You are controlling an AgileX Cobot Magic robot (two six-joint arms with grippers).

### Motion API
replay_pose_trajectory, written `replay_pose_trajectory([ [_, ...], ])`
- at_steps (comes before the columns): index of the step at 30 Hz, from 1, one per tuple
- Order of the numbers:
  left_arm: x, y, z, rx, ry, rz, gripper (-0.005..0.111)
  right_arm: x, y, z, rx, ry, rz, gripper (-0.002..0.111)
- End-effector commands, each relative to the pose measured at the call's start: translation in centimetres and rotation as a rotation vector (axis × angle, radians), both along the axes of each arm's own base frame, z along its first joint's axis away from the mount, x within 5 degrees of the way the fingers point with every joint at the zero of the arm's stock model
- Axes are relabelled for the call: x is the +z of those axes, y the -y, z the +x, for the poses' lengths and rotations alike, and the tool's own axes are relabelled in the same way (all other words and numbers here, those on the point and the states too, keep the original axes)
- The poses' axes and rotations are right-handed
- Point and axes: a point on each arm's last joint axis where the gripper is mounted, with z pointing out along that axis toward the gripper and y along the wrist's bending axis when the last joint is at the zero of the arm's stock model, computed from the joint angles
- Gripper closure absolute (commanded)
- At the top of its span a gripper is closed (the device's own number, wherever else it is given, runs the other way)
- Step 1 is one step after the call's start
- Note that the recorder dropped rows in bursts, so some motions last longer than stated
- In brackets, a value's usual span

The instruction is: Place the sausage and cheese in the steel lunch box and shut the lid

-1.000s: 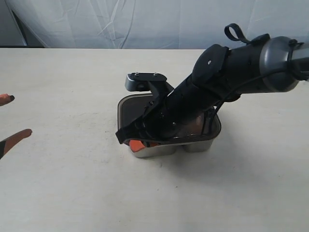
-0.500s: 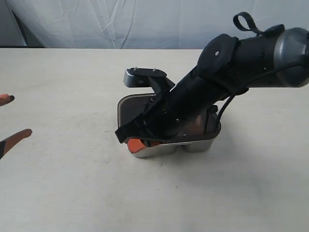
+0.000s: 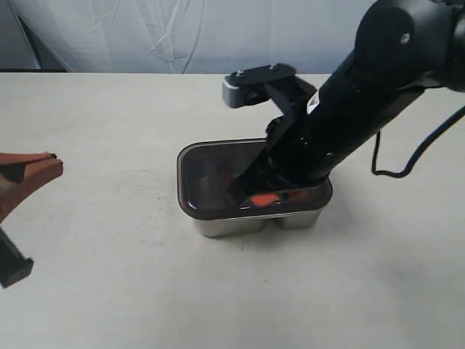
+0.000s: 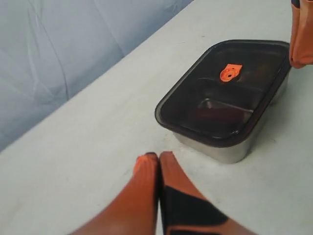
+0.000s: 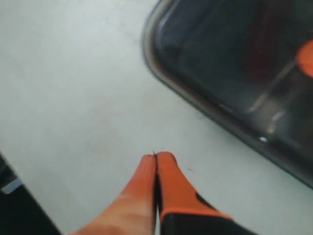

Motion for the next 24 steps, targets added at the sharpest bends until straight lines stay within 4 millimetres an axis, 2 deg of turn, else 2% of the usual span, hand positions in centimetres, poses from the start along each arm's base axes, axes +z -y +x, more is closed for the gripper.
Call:
replay_pose_trajectory([
  [1,0.2,1.4,3.2,0.084,-0.195,-0.209,0.107,1.1,3.1,2.4,-0.180,0.131,-0.095,0.109],
  [7,-1.8,3.4,8.5,0.187,-0.444,-0.333,0.107,0.7,7.1,5.7,-0.346,0.150,-0.144,0.109],
  [11,-4.6,4.5,11.6,0.233,-0.578,-0.313,0.107,-0.6,9.0,7.8,-0.432,0.130,-0.162,0.109],
  [15,-6.9,5.3,13.7,0.279,-0.670,-0.314,0.107,-3.0,9.9,9.4,-0.479,0.080,-0.200,0.109],
  [21,-9.2,6.6,16.1,0.281,-0.768,-0.343,0.107,-7.1,9.3,10.8,-0.486,0.013,-0.235,0.109],
  [24,-10.1,7.1,16.9,0.262,-0.804,-0.343,0.107,-8.4,9.2,11.1,-0.482,-0.009,-0.255,0.109],
])
